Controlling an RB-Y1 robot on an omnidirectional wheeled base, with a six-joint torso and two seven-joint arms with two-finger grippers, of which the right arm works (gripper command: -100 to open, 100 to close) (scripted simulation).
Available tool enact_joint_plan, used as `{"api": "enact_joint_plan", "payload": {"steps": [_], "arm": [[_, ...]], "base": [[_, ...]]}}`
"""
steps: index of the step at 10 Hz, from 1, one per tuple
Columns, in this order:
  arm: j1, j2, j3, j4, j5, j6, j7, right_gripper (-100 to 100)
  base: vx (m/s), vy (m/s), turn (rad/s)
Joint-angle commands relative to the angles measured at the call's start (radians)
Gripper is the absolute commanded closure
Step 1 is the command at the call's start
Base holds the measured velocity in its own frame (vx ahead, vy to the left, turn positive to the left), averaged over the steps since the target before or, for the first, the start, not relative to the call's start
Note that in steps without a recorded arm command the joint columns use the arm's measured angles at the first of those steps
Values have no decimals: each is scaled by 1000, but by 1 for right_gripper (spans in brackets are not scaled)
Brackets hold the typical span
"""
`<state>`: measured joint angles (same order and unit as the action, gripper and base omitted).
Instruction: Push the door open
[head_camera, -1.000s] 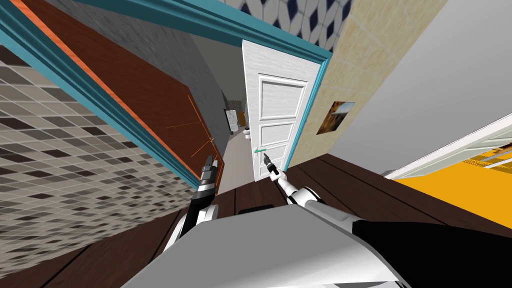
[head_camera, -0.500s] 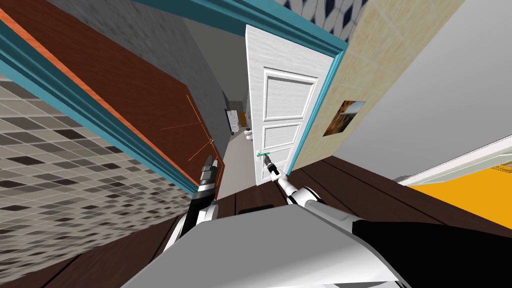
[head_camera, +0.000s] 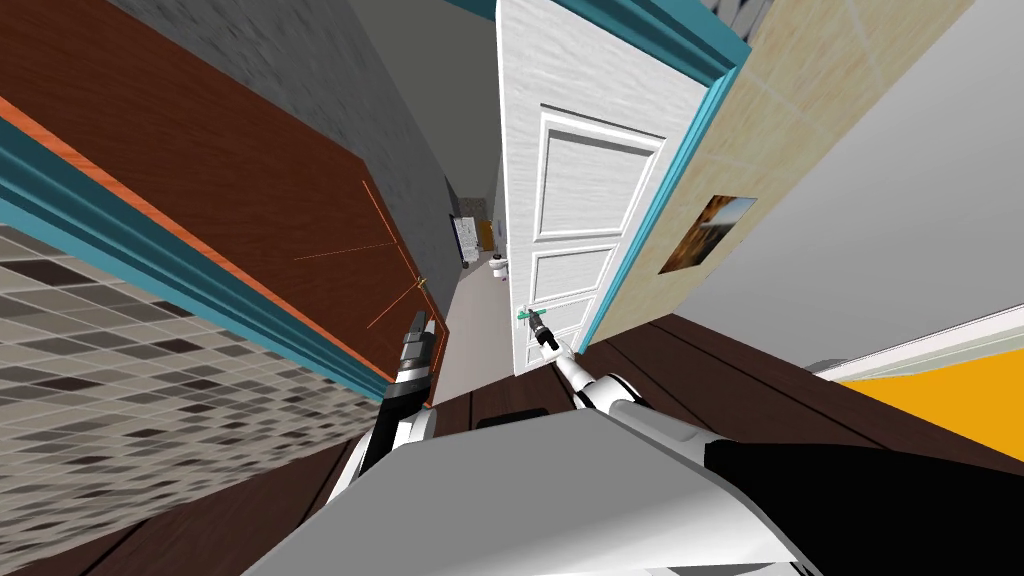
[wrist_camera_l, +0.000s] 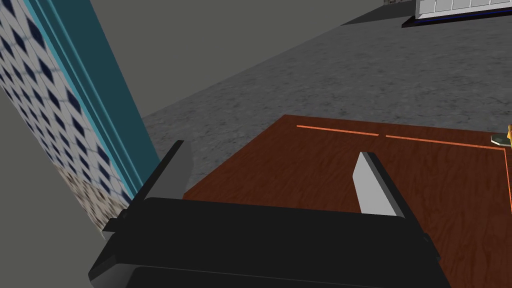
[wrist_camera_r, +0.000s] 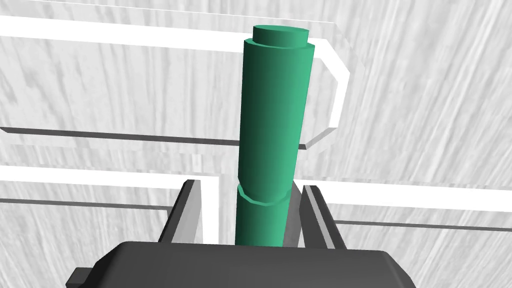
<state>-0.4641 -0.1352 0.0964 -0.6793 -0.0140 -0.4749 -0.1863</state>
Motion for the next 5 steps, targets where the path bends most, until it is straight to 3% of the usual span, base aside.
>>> {"api": "enact_joint_plan", "payload": {"steps": [1, 5], "arm": [[0, 0, 0, 0, 0, 0, 0, 100], [0, 0, 0, 0, 0, 0, 0, 100]], "base": [[-25, -7, 8], [-3, -1, 3]]}}
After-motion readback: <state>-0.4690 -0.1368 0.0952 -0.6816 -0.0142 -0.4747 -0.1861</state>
